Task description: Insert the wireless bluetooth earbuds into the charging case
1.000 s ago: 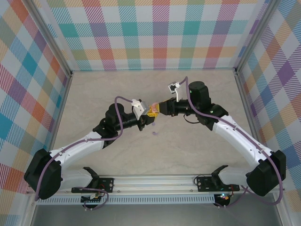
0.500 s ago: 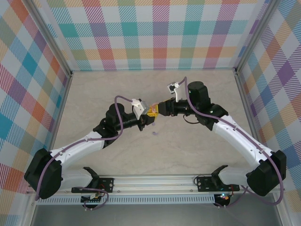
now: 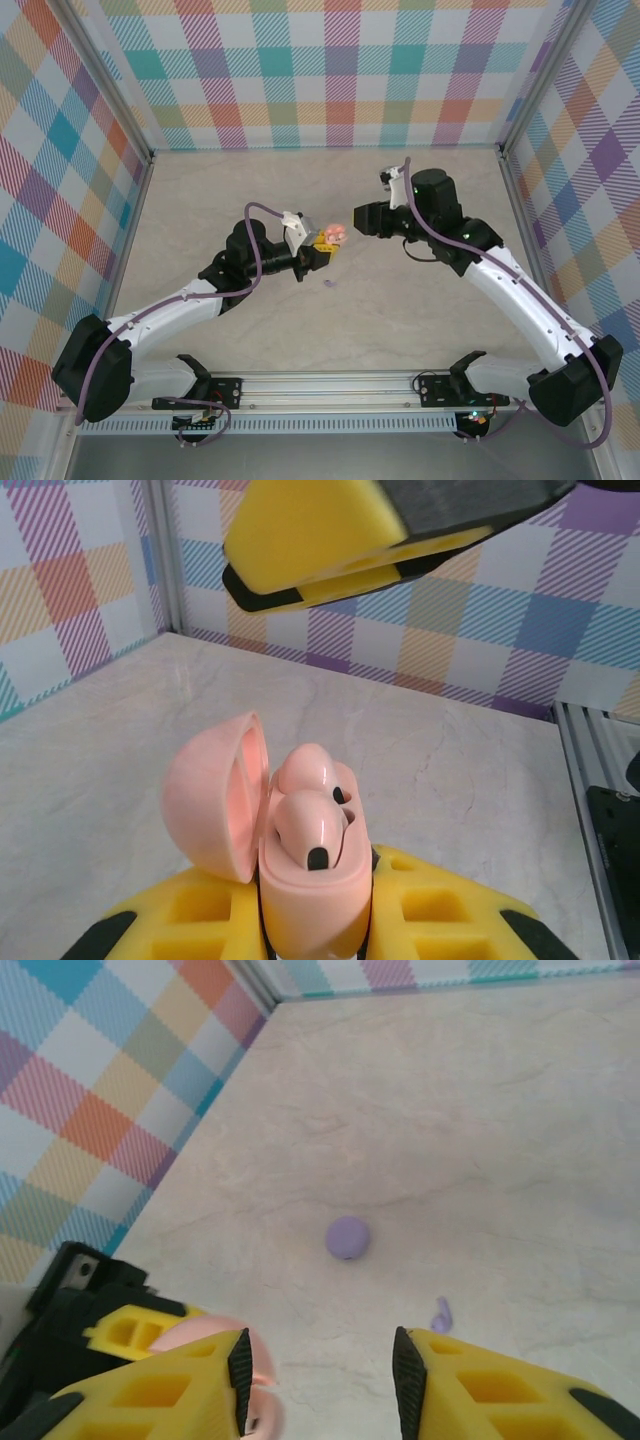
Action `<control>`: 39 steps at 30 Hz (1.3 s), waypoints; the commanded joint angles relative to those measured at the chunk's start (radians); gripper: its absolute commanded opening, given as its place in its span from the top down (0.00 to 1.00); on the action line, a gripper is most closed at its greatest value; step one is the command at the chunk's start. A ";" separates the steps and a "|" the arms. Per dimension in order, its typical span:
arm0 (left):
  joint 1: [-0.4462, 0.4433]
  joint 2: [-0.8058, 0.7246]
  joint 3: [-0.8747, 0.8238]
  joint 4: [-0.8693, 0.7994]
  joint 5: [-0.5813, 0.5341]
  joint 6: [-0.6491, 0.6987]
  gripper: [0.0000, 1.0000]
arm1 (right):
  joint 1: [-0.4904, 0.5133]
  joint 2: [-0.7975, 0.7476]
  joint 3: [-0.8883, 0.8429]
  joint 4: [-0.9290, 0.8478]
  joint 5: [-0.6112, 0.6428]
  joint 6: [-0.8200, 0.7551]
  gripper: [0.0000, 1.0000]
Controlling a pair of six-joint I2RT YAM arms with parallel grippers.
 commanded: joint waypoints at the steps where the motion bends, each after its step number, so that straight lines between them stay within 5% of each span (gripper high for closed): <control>1: -0.015 0.003 0.038 0.021 0.065 -0.016 0.89 | -0.043 -0.002 0.001 -0.050 -0.031 0.001 0.60; 10: -0.014 0.019 0.053 0.075 0.149 -0.042 0.90 | -0.127 0.075 -0.032 -0.031 -0.298 -0.049 0.77; 20: -0.014 0.035 0.068 0.112 0.192 -0.073 0.90 | -0.131 0.124 -0.043 0.029 -0.507 -0.067 0.83; 39: -0.015 0.103 0.076 0.142 0.181 -0.112 0.90 | -0.131 -0.007 -0.123 0.148 -0.588 -0.076 0.81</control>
